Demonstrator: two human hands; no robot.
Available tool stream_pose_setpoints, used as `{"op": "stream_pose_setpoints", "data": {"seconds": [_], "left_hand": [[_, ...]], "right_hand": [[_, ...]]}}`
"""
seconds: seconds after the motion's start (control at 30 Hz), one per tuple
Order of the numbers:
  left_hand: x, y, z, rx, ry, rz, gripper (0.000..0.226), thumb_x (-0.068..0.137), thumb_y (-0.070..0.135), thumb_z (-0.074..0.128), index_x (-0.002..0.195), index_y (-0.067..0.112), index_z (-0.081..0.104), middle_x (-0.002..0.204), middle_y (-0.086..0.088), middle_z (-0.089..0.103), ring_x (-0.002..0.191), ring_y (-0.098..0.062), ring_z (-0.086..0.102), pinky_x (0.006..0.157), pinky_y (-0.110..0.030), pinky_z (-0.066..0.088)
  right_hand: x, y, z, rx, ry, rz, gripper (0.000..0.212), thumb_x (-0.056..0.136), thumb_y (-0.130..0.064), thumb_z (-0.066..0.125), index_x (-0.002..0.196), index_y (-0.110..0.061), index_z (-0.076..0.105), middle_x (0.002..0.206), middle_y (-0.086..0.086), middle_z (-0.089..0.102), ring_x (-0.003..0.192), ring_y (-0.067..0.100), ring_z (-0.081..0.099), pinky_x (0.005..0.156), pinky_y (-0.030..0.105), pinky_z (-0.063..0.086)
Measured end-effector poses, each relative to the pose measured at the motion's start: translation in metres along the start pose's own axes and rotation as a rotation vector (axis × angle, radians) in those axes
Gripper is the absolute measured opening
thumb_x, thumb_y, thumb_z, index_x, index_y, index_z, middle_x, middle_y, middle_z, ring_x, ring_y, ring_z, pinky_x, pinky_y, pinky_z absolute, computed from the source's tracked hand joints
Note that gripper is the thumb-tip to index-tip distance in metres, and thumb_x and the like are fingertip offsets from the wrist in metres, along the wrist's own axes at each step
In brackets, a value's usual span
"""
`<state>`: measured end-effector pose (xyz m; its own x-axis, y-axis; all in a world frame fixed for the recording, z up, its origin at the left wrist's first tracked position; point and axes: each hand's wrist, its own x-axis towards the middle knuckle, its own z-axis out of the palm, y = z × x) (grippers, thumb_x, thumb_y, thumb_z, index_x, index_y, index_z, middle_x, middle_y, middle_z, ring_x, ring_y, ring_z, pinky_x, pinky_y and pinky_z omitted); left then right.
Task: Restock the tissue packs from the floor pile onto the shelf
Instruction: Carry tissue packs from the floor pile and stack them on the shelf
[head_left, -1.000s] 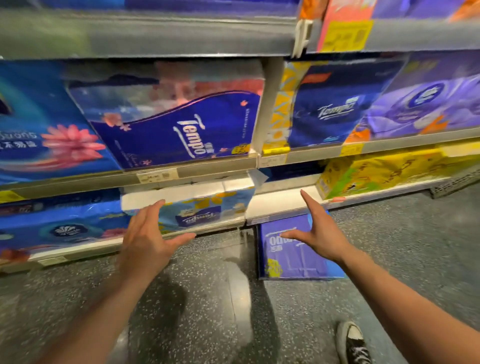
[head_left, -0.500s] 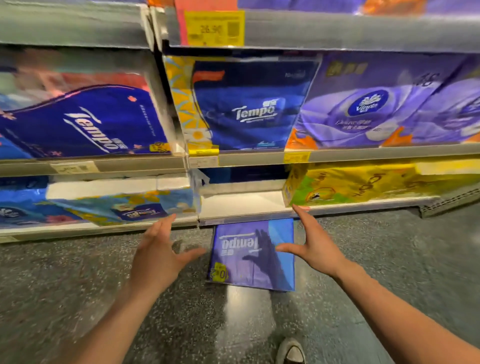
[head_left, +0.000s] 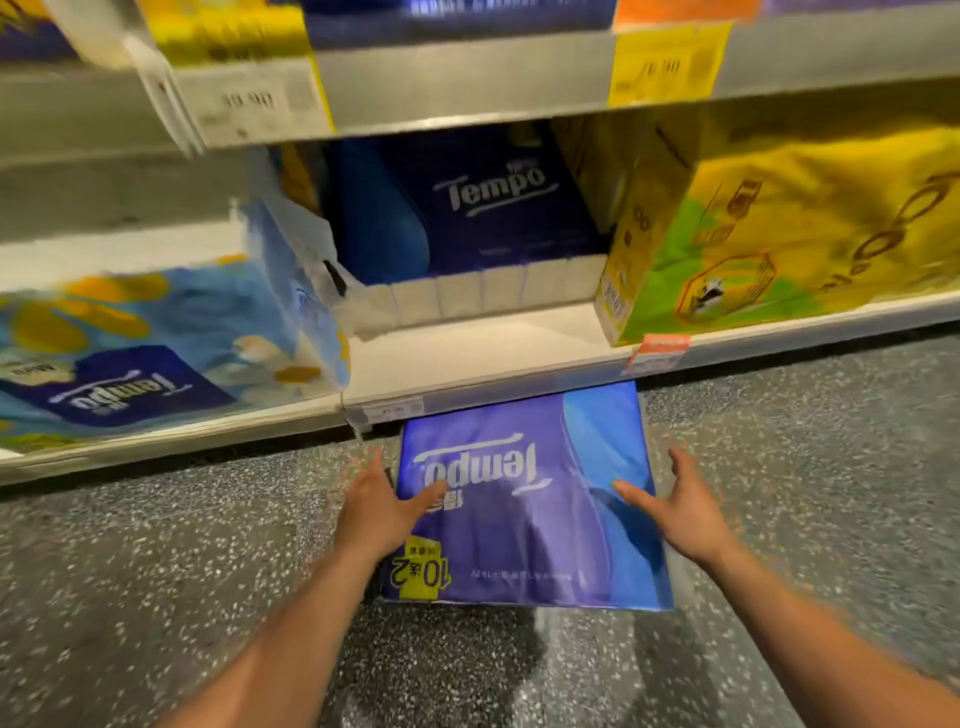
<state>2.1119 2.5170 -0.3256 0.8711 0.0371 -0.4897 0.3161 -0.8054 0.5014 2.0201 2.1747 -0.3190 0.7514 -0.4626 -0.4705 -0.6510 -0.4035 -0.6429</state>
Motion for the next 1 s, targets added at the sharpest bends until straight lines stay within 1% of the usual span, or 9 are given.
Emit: {"op": "stream_pose_setpoints", "data": {"seconds": [0.1,0.2,0.37,0.5,0.63,0.77,0.83,0.93,1.0], "left_hand": [[0.036,-0.024,0.045,-0.130,-0.068,-0.064,0.113,0.065,0.080,0.067,0.147,0.008,0.035,0.143,-0.012,0.053,0.124,-0.035,0.055,0.098,-0.042,0.049],[0.040,-0.029,0.066,-0.224,-0.006,-0.040,0.075,0.074,0.060,0.076,0.132,0.018,0.052,0.127,-0.003,0.064,0.110,-0.028,0.063,0.086,-0.036,0.050],[-0.007,-0.037,0.066,-0.382,-0.036,-0.045,0.062,0.064,0.059,0.084,0.113,0.029,0.061,0.099,0.015,0.072,0.086,0.000,0.068,0.070,-0.023,0.052],[-0.043,-0.069,0.064,-0.338,-0.080,-0.079,0.060,0.057,0.058,0.088,0.104,0.031,0.064,0.088,0.019,0.072,0.078,0.006,0.068,0.066,-0.018,0.052],[-0.028,-0.076,0.058,-0.290,-0.066,-0.095,0.063,0.054,0.072,0.078,0.100,0.035,0.056,0.088,0.019,0.066,0.081,-0.005,0.068,0.070,-0.029,0.053],[0.015,-0.057,0.045,-0.468,-0.084,-0.161,0.069,0.063,0.064,0.078,0.113,0.021,0.059,0.104,0.005,0.070,0.085,-0.015,0.070,0.074,-0.033,0.055],[0.024,-0.044,0.041,-0.595,-0.133,-0.244,0.068,0.065,0.066,0.076,0.113,0.020,0.063,0.104,-0.003,0.074,0.085,-0.022,0.074,0.077,-0.038,0.059],[0.017,-0.025,0.038,-0.682,-0.197,-0.253,0.042,0.074,0.047,0.082,0.103,0.018,0.069,0.095,-0.005,0.077,0.083,-0.024,0.075,0.078,-0.041,0.060],[0.009,-0.017,0.039,-0.721,-0.184,-0.253,0.043,0.069,0.037,0.088,0.102,0.015,0.071,0.091,-0.005,0.078,0.083,-0.024,0.075,0.081,-0.045,0.060]], "right_hand": [[0.026,0.034,0.025,0.166,0.047,0.153,0.097,0.076,-0.042,0.084,0.149,0.000,0.033,0.140,0.016,0.054,0.124,0.029,0.056,0.101,0.038,0.044],[0.037,0.042,0.040,0.301,-0.067,0.140,0.067,0.071,-0.048,0.087,0.115,-0.004,0.063,0.111,0.003,0.073,0.088,0.017,0.072,0.078,0.034,0.056],[0.011,0.044,0.037,0.294,-0.193,0.084,0.039,0.079,-0.034,0.083,0.110,-0.012,0.073,0.099,-0.004,0.079,0.087,0.009,0.075,0.069,0.023,0.059],[-0.009,0.064,0.031,0.202,-0.246,0.104,0.062,0.067,-0.060,0.085,0.107,-0.014,0.074,0.097,-0.004,0.079,0.090,0.015,0.076,0.081,0.038,0.060],[-0.002,0.049,0.036,0.191,-0.077,0.098,0.028,0.080,-0.042,0.082,0.091,-0.019,0.069,0.093,-0.001,0.075,0.080,0.010,0.070,0.066,0.026,0.054],[0.025,0.034,0.042,0.276,-0.069,0.127,0.082,0.067,-0.067,0.079,0.122,-0.010,0.059,0.111,0.003,0.070,0.089,0.015,0.069,0.076,0.030,0.052],[0.033,0.025,0.042,0.339,-0.078,0.224,0.092,0.070,-0.068,0.076,0.133,-0.006,0.051,0.116,0.006,0.066,0.098,0.022,0.068,0.082,0.034,0.054],[0.039,0.018,0.039,0.378,-0.165,0.331,0.068,0.073,-0.057,0.083,0.115,-0.007,0.067,0.095,0.003,0.076,0.076,0.016,0.075,0.061,0.027,0.060],[0.038,0.022,0.036,0.365,-0.179,0.312,0.062,0.064,-0.044,0.093,0.108,-0.006,0.071,0.087,0.006,0.077,0.068,0.018,0.075,0.050,0.025,0.057]]}}
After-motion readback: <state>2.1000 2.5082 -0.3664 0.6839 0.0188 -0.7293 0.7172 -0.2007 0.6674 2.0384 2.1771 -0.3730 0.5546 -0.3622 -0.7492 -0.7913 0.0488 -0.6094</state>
